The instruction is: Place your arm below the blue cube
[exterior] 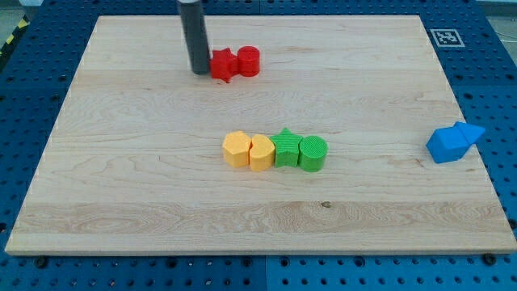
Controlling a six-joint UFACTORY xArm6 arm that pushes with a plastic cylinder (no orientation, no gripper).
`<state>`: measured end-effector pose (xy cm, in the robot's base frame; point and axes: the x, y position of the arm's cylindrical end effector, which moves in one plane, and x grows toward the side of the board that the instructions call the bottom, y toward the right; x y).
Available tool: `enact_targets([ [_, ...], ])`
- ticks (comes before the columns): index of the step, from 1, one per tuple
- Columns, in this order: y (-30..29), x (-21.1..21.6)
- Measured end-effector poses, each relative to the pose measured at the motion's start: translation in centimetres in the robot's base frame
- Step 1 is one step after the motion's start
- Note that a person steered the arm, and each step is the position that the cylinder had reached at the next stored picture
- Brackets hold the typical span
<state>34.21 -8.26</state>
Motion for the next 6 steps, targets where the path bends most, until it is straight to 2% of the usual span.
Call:
enact_targets([
  [2, 4.7, 3.4],
  [4, 4.6, 3.4],
  [6, 12.1, 5.8],
])
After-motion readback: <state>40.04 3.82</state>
